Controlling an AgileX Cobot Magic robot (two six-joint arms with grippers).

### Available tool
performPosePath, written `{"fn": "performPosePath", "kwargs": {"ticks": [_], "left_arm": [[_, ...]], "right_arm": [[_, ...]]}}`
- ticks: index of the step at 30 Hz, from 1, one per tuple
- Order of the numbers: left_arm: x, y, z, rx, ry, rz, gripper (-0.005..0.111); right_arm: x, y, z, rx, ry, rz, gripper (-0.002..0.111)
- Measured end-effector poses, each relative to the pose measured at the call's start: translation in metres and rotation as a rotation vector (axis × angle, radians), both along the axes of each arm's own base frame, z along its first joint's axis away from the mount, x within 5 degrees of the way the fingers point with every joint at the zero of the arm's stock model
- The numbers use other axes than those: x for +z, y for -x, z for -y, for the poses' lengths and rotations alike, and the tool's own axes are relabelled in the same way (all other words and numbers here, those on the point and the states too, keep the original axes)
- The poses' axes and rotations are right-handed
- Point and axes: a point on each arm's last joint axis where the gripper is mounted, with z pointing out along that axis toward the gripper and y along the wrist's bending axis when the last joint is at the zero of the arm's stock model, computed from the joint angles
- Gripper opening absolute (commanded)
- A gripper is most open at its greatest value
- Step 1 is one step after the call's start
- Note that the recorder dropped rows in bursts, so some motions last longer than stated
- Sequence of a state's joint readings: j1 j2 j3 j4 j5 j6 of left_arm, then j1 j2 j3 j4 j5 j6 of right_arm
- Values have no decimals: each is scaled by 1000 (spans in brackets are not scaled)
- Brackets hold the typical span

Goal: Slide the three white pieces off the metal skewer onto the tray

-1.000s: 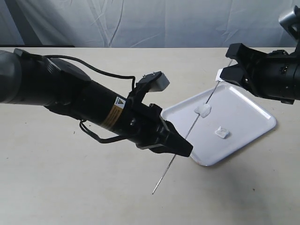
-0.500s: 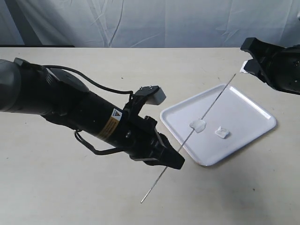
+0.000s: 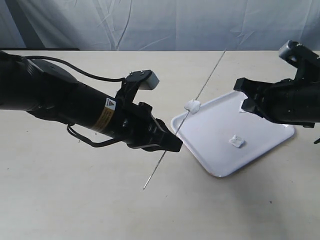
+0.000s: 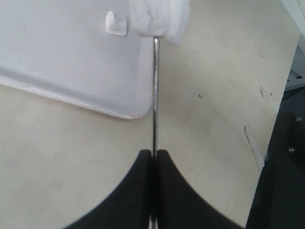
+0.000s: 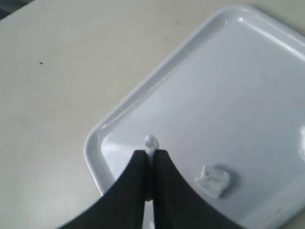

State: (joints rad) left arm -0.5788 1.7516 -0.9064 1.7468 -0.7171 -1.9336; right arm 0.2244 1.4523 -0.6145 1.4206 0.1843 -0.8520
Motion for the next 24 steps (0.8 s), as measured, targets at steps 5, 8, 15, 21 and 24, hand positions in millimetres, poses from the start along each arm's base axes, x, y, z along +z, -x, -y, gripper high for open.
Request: {"fn": "performPosePath", "kwargs": {"ticks": [5,8,15,21,24], "left_arm": [[1,-2,-1,22,-10,21,0],[2,-2,-1,25,-12,25,0],[6,1,2,0,50,-9,0],[3,-9,-3,75,-2,60,0],[7,-13,-1,97,23,72,0]], "right_arm": [[-26,-5,-2,6,15,-95,-1],[-33,-6,-1,-2,29,-118,5],[-54,-12,1,-38,58,-182,21],[-29,-14,-14,71,-74,-140,21],[-1,-6,-22,158,-165,-73,21]]}}
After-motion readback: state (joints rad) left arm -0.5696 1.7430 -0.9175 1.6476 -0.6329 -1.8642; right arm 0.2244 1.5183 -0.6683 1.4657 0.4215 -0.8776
